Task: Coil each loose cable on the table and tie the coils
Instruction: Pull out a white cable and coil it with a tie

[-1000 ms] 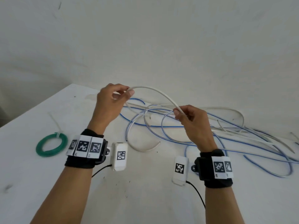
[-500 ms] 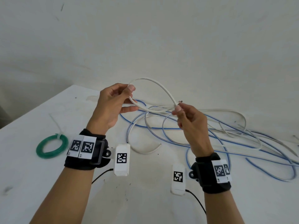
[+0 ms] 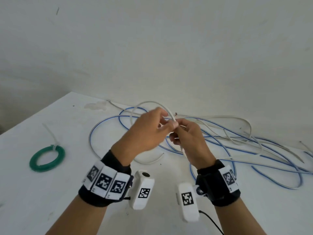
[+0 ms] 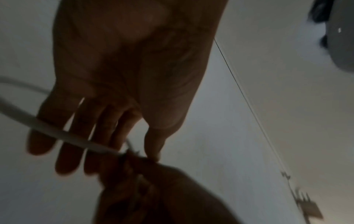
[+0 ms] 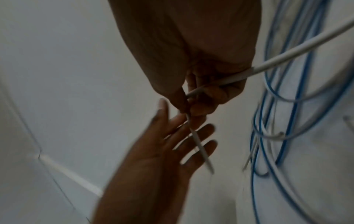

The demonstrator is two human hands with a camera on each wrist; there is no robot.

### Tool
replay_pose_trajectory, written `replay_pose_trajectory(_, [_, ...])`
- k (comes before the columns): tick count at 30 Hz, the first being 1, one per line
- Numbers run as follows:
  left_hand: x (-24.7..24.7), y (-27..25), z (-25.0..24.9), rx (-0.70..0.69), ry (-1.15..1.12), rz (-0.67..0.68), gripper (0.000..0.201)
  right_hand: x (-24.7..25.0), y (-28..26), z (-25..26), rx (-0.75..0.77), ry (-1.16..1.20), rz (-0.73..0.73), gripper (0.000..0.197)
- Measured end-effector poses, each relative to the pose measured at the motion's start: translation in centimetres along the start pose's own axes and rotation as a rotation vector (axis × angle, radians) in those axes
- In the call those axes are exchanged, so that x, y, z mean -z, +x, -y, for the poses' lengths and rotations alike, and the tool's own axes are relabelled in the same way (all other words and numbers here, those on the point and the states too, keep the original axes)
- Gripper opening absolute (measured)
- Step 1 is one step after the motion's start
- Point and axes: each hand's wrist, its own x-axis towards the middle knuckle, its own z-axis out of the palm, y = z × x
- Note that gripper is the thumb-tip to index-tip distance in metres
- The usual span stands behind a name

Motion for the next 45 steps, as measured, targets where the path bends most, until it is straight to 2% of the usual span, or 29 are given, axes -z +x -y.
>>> replay_pose_trajectory(1, [-0.5, 0.0, 0.4, 0.038, 0.066, 0.07, 0.042, -0.1, -0.2, 0.0, -0.034, 0.069, 0.035, 0.017])
replay_pose_trajectory(3, [-0.8, 0.1, 0.7, 0.069, 0.095, 0.103, 0.042, 0.1, -0.2, 0.2, -0.053, 0.124, 0.047, 0.022])
replay_pose_trajectory(5, [-0.6, 0.1, 0.5, 0.018, 0.126, 0.063, 0.034, 0.4, 0.0, 0.6, -0.01, 0.051, -0.017, 0.025])
replay_pose_trajectory(7, [-0.6, 0.3, 0.7, -0.008, 0.085, -0.001, 0.038, 0.6, 0.1, 1.0, 0.073, -0.031, -0.109, 0.028])
replay_pose_trajectory(9, [-0.4, 0.5, 1.1, 0.044, -0.085, -0.062, 0.045, 0.5, -0.2, 1.2, 0.119, -0.01, -0.162, 0.029])
replay_pose_trajectory(11, [-0.2, 1.0, 1.1, 0.156, -0.389, -0.07, 0.047, 0.1, -0.7, 1.5, 0.157, 0.057, -0.156, 0.031])
replay_pose_trajectory(14, [0.5, 1.4, 0.5, 0.288, -0.777, -0.058, 0.046, -0.8, -1.4, 2.3, 0.251, -0.057, -0.049, 0.028])
replay_pose_trajectory(17, [1.2, 1.5, 1.0, 0.284, -0.95, -0.048, 0.051, -1.8, -2.1, 2.8, 0.314, -0.232, 0.179, 0.022])
replay_pose_trajectory(22, [2.3, 1.8, 1.6, 0.36, -1.407, -0.035, 0.05, -1.9, -2.8, 2.0, 0.238, -0.453, 0.368, 0.023])
replay_pose_trajectory(24, [3.1, 1.6, 2.0, 0.351, -1.483, 0.013, 0.046, -2.0, -3.0, 2.0, 0.208, -0.482, 0.447, 0.023])
replay_pose_trajectory(27, [4.4, 1.2, 2.3, 0.338, -1.537, 0.157, 0.043, -2.8, -3.4, 2.1, 0.191, -0.505, 0.508, 0.022])
replay_pose_trajectory(30, [5.4, 1.6, 3.4, 0.307, -1.667, 0.061, 0.041, -2.7, -3.3, 1.9, 0.167, -0.511, 0.497, 0.023])
replay_pose_trajectory(32, [5.9, 1.8, 4.0, 0.264, -1.723, -0.006, 0.041, -2.4, -2.8, 1.7, 0.164, -0.516, 0.476, 0.023])
replay_pose_trajectory(34, [6.1, 1.8, 4.3, 0.245, -1.719, 0.001, 0.041, -2.0, -2.4, 1.3, 0.148, -0.535, 0.453, 0.023])
replay_pose_trajectory(37, [6.0, 1.8, 3.8, 0.218, -1.581, -0.004, 0.043, -1.0, -1.8, 0.4, 0.121, -0.638, 0.376, 0.021])
replay_pose_trajectory(39, [6.3, 1.7, 3.0, 0.19, -1.471, -0.035, 0.041, 0.6, -1.0, -0.1, 0.092, -0.687, 0.204, 0.023])
replay_pose_trajectory(42, [6.1, 1.1, 1.9, 0.123, -1.402, -0.047, 0.04, 4.1, 0.0, -0.1, 0.03, -0.837, -0.094, 0.043])
replay_pose_trajectory(45, [5.0, 0.5, 0.6, 0.035, -1.342, 0.126, 0.04, 6.1, -0.1, 0.1, -0.026, -0.858, -0.254, 0.059])
